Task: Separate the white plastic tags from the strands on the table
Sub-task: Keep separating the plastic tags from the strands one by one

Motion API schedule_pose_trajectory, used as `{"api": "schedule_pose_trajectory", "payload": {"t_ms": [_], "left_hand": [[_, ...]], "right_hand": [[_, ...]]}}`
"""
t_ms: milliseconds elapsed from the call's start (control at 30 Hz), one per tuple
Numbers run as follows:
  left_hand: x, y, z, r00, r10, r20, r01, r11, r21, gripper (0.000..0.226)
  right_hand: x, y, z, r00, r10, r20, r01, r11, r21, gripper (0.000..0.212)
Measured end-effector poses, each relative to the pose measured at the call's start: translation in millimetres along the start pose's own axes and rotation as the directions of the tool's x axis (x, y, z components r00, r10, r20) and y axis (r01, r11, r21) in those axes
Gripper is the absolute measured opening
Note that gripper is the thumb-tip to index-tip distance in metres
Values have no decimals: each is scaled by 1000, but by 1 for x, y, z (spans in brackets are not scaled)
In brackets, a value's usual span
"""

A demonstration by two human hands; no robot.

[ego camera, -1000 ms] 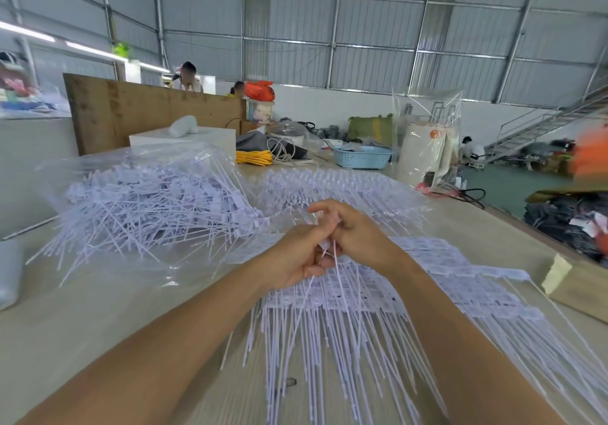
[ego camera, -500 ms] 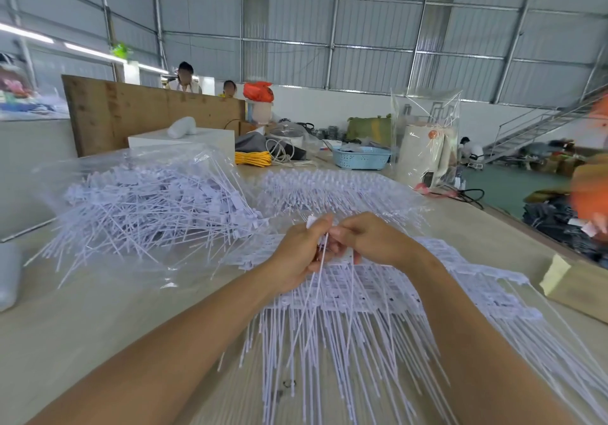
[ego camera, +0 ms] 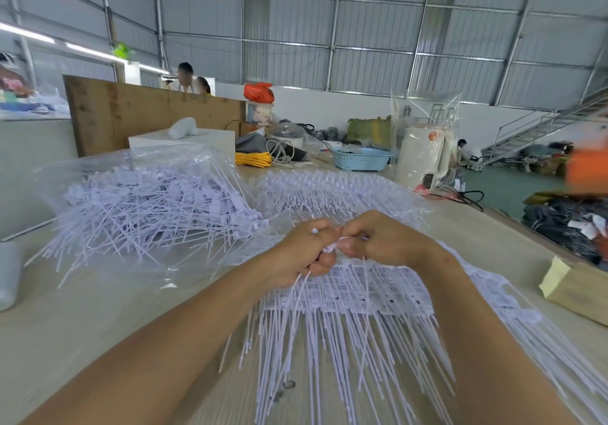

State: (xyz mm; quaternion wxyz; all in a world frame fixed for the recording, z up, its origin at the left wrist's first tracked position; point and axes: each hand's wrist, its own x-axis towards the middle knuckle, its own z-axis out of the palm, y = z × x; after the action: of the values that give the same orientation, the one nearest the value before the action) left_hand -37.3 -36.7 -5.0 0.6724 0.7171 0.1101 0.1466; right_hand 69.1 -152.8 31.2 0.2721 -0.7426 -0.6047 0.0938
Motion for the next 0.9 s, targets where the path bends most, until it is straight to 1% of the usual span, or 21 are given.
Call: {"api": "schedule_pose_trajectory", "payload": {"t_ms": [67,100,133,200,233,267,300,333,400,433,500,567,633,700,767,833,900], "left_hand": [[-3,4,-8,987,-6,159,2,1000,26,26],[-4,4,-14,979,-1,204,-5,1000,31,27],[-3,4,-18,981,3,194,-6,1000,15,27],[1,2,-26,999,-25,47,29,996,-88,21],[4,-1,-28,998,-53,-32,47,985,-163,15],[6,-4,-29,992,-85,-88,62,970,-233,9],[9,-8,-29,985,-112,-129,72,956,-284,9],[10,-10,-29,979,-132,-158,76,945,-319,11],[12,-12,-29,972,-140,-189,54,915,-400,19],[12,-11,-29,973,-133,-189,34,891,-452,24],[12,-8,-28,978,-103,-179,-9,844,-536,31],[13,-6,-27,981,-69,-181,-47,821,-570,35],[14,-5,-29,982,-38,-184,-83,793,-604,44],[14,-6,-30,989,-12,-147,-79,798,-597,61],[14,-8,-28,995,-4,-98,-46,865,-500,66],[13,-11,-25,995,8,-99,-45,925,-378,54],[12,-11,-22,992,34,-125,-75,938,-340,40]], "right_hand": [[-10,1,-17,997,75,37,-68,984,-166,32],[-18,3,-28,991,128,29,-119,970,-212,28],[-27,4,-40,986,166,-4,-163,963,-213,27],[-46,-3,-63,972,168,-165,-197,964,-178,31],[-54,-10,-72,955,134,-266,-186,966,-181,31],[-59,-21,-79,933,77,-352,-154,968,-196,31],[-60,-33,-85,913,4,-408,-100,971,-216,31],[-59,-48,-88,898,-76,-433,-24,975,-222,31],[-50,-74,-90,901,-178,-395,128,980,-152,32],[-41,-83,-86,918,-193,-346,169,981,-99,31],[-18,-90,-69,962,-170,-214,159,985,-65,25],[8,-82,-40,986,-121,-114,116,992,-45,21],[30,-65,-7,989,-91,-117,92,996,2,21],[45,-45,20,975,-70,-213,70,997,-10,17],[52,-28,38,932,-27,-360,31,1000,4,14],[54,-18,48,890,-29,-455,36,999,6,12],[52,-13,49,868,-27,-495,57,997,46,16]]}}
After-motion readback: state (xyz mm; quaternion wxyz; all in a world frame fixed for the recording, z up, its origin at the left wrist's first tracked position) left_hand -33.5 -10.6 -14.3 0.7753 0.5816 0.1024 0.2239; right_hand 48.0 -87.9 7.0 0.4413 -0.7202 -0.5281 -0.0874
